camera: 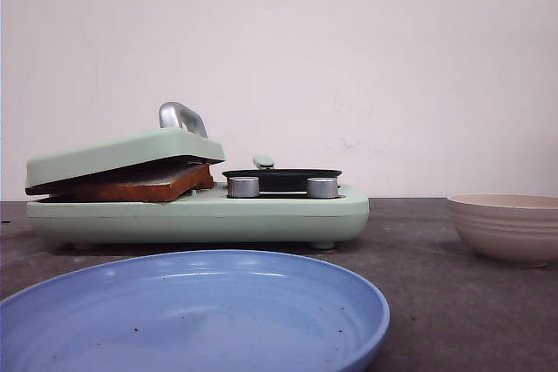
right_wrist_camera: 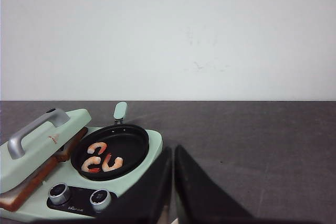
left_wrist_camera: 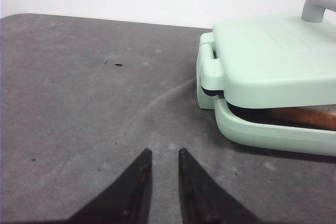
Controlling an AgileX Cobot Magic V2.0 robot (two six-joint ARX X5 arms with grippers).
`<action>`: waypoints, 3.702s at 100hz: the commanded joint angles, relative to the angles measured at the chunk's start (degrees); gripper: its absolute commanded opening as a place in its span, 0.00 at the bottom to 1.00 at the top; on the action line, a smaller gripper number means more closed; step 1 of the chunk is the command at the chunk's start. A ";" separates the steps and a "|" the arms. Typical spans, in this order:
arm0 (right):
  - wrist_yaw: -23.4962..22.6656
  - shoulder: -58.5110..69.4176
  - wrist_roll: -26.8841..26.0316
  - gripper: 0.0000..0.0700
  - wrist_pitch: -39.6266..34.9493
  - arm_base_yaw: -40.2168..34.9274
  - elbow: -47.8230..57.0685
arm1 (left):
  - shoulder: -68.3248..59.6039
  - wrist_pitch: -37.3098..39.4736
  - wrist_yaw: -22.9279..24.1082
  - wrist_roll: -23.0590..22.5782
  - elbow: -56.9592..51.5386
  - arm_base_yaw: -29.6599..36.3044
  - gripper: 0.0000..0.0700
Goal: Make breakfast with bread and shrimp
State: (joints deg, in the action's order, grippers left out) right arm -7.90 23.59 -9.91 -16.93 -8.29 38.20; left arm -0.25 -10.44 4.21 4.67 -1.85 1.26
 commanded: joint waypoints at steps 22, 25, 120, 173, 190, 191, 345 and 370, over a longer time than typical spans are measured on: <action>0.04 0.15 -0.57 0.00 0.68 -0.15 0.48 | 0.09 -0.20 -0.11 0.74 1.07 -0.02 0.02; 0.04 0.15 -0.57 0.00 0.68 -0.15 0.48 | 0.09 -0.20 -0.11 0.74 1.07 -0.02 0.02; 19.78 -7.43 0.07 0.00 0.15 2.01 -6.14 | 0.07 -0.22 -0.11 0.74 1.05 -0.02 0.02; 19.89 -23.28 0.04 0.00 -3.67 4.85 -34.12 | 0.07 -0.22 -0.11 0.74 1.05 -0.02 0.02; 19.26 -23.37 0.07 0.00 -1.57 5.29 -34.60 | 0.07 -0.26 -0.11 0.74 1.03 -0.02 0.02; 18.95 -23.39 0.09 0.00 -1.44 5.31 -34.64 | 0.07 -0.26 -0.11 0.74 1.03 -0.02 0.02; 6.38 -23.39 1.81 0.00 7.93 11.41 -37.51 | 0.07 -0.26 -0.13 0.74 1.03 -0.02 0.02; 6.40 -23.39 1.81 0.00 7.93 11.56 -37.51 | 0.07 -0.26 -0.13 0.74 1.03 0.00 0.02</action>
State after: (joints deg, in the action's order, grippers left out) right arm -1.56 0.21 -8.75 -9.74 3.09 0.95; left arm -0.25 -10.46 4.19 5.32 -1.85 1.26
